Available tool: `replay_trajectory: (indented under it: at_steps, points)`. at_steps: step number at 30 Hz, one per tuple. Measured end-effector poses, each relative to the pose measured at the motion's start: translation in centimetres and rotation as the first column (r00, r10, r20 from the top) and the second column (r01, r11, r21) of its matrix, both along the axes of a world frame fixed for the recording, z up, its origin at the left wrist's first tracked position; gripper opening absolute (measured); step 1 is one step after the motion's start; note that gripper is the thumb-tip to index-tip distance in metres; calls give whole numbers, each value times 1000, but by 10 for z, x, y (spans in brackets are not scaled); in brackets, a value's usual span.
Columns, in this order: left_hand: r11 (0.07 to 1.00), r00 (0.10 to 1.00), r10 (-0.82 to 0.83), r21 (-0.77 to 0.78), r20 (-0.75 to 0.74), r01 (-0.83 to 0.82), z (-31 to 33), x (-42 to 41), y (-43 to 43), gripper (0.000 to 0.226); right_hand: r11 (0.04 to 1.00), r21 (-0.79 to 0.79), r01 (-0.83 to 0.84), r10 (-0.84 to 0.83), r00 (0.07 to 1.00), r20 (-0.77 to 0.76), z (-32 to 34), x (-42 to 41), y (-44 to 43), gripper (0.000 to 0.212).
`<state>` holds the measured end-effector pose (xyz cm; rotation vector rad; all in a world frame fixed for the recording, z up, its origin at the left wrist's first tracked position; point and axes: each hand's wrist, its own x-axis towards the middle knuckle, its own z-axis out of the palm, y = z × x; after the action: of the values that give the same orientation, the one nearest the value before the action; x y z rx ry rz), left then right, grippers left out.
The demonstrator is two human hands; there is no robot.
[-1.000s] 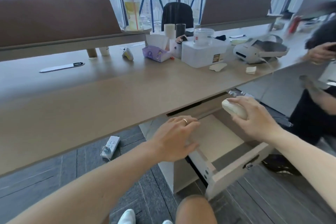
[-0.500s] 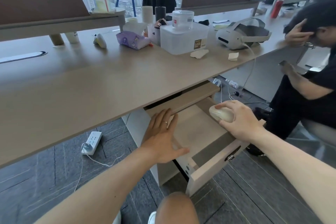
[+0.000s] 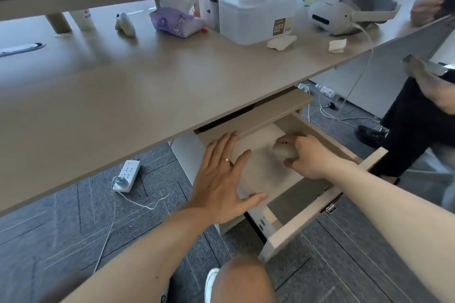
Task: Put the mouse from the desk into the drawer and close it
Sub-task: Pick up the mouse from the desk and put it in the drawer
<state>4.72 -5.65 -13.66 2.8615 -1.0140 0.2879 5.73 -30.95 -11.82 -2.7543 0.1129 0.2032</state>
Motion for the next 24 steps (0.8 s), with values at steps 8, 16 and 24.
replay_trajectory:
  at_steps: [8,16,24]
  points:
    - [997,998,-33,-69,62,37,-13,8,0,83,998,-16,-54,53,995,-80,-38,30,1,62]
    - [998,998,-23,-60,62,27,-15,10,0,80,997,-63,-49,40,990,-138,-55,40,2,62]
    - [998,998,-25,-61,49,28,-15,10,1,77,986,-153,-60,32,984,-178,-58,39,9,68]
